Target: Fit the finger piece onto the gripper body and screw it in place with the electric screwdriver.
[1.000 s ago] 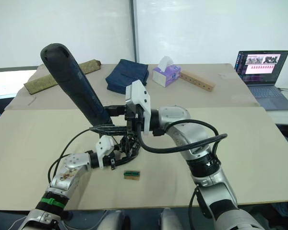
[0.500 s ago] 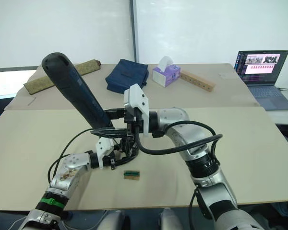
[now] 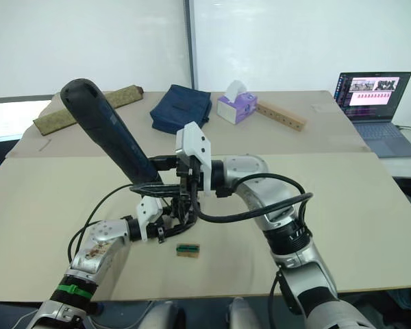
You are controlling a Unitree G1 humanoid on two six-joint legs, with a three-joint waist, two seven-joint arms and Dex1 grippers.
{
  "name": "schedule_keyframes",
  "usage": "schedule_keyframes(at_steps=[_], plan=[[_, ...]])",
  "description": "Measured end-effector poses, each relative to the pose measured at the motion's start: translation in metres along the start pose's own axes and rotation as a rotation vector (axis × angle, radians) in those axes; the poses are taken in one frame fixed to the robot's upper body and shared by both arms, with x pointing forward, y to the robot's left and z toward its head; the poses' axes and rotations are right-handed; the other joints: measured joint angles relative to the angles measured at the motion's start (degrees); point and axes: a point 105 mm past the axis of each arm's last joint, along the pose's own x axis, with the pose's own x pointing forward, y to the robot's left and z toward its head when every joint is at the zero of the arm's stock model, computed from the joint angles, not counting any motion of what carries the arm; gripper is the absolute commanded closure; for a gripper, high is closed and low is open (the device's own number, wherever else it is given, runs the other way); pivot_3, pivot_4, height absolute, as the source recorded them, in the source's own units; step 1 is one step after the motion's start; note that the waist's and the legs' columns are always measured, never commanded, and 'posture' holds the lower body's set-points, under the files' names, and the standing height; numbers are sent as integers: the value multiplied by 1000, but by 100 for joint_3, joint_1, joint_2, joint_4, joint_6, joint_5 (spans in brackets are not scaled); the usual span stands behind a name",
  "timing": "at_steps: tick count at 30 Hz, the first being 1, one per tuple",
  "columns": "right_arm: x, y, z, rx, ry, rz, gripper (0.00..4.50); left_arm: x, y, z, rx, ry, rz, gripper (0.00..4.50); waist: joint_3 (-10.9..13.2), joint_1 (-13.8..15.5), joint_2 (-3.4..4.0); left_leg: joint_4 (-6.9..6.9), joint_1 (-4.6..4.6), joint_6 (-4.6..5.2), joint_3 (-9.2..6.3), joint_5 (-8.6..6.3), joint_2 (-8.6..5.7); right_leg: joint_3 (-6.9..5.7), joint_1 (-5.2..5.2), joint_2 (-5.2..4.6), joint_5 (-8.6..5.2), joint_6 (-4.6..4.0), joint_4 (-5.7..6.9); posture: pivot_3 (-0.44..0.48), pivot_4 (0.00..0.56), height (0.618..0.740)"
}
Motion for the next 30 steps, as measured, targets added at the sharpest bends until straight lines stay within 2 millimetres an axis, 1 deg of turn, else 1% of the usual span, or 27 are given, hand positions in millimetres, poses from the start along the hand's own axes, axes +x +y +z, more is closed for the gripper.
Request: schedule_keyframes(at_steps=[25, 30], plan=[[2, 2, -3, 54, -14, 1, 2597, 0, 0, 0, -5, 3, 2, 2234, 0, -1, 0, -1, 0, 0, -1, 0, 0, 0, 0, 0, 0, 0, -1, 0, 150, 740], [-2, 2, -7, 51, -30, -21, 2597, 0, 0, 0, -5, 3, 3, 2234, 0, -3, 0, -1, 0, 0, 0, 0, 0, 0, 1, 0, 0, 0, -2, 0, 150, 740]])
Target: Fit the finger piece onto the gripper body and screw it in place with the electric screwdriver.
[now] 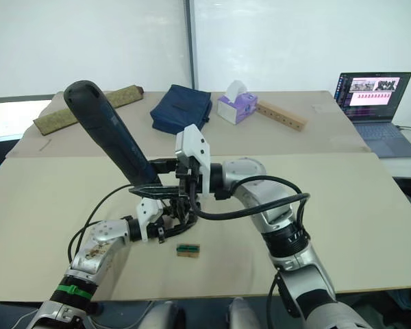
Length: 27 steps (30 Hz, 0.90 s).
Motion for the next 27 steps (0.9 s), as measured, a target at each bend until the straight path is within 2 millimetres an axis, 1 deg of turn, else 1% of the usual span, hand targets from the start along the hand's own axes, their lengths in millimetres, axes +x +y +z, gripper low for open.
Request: schedule_keyframes(at_steps=[12, 27], plan=[[-5, -1, -5, -23, -22, -30, 2597, 0, 0, 0, -1, 2, 0, 2234, -3, 0, -1, -1, 5, 0, 0, 0, 0, 0, 3, 0, 0, 0, 0, 0, 150, 740], [-9, -3, -15, 19, -30, -83, 2597, -1, 0, -4, -20, 17, 3, 2234, -59, -3, 0, -9, 17, 0, 1, 0, 1, 0, 14, 1, -1, -1, -5, 0, 150, 740]])
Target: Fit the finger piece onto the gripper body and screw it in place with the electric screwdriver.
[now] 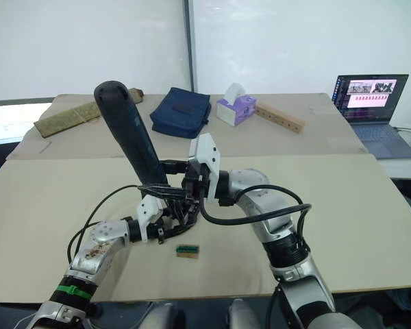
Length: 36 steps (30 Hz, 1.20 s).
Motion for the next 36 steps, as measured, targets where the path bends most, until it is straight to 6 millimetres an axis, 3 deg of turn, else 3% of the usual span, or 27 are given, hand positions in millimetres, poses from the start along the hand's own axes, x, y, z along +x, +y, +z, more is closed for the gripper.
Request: schedule_keyframes(at_steps=[21, 32, 36], plan=[[0, 2, -3, 3, -4, 3, 2597, -2, 0, -2, -7, 3, 8, 2234, -14, -17, 1, -13, 17, 0, 3, 0, 1, 1, 11, 0, -3, -4, -5, 0, 150, 740], [-8, 3, 8, 11, -57, 46, 2597, -1, -1, 1, -2, -5, 4, 2234, -7, -5, 1, -12, -11, 0, 2, 0, 0, 1, -13, -1, -3, -4, -6, 0, 150, 740], [-12, 3, 26, -19, -108, 78, 2597, -1, -1, 1, -5, -7, 5, 2234, -3, -1, 2, -12, -13, 0, 1, 0, 1, 1, -14, -1, -3, -4, -7, 0, 150, 740]])
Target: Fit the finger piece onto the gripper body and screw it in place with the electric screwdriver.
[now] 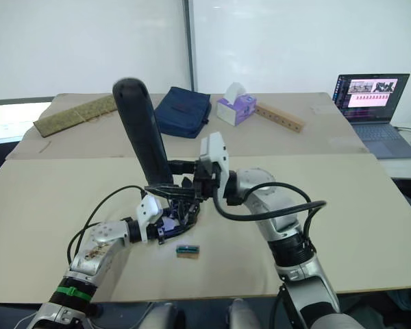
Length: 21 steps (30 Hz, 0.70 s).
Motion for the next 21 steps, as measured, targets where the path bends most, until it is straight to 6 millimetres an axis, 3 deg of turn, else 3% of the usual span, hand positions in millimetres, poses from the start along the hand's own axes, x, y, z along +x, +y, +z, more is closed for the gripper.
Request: schedule_keyframes(at_steps=[3, 8, 12, 13, 15, 18, 21], plan=[[2, 6, 13, -32, -22, 59, 2597, 0, 0, 0, -3, -2, 9, 2234, 0, -4, 0, 0, 3, 0, -1, 0, 1, -1, 2, 1, 0, 0, 1, 0, 150, 740], [1, 13, 19, -11, -36, 101, 2597, 0, 0, -1, -12, -6, 19, 2234, 0, -2, 0, 0, 2, 0, 0, 0, 0, 0, 1, -1, 0, 0, 1, 0, 150, 740], [-1, 16, 34, -21, -42, 130, 2597, -2, 3, -1, -57, -18, 42, 366, 1, -3, 2, 0, 2, 0, -1, 0, 1, 0, 0, -1, 0, 0, 1, 0, 150, 740], [-2, 19, 41, -27, -52, 143, 2597, -3, 4, -2, -63, -18, 46, 56, 1, -5, 2, 0, 2, 0, -2, 0, 1, 0, 1, -1, 0, 0, 1, 0, 150, 740], [-6, 23, 57, -34, -58, 167, 2597, -5, 3, -4, -72, -18, 50, 56, 2, -4, 2, 0, 2, 0, -3, 0, 3, 0, 1, -1, 0, 0, 0, 0, 150, 740], [-21, 24, 79, -38, -36, 145, 2597, -14, 1, -4, -72, -33, 46, 56, 2, -33, 0, -5, 4, 0, -1, 0, 13, 0, 2, -4, 0, -2, -5, 0, 150, 740], [-60, 12, 89, 3, 103, 5, 2597, -48, -2, -10, -70, -38, 22, 56, 6, -83, -5, -27, 10, 0, 8, -1, 24, 0, -4, -14, -6, -19, -12, 0, 150, 740]])
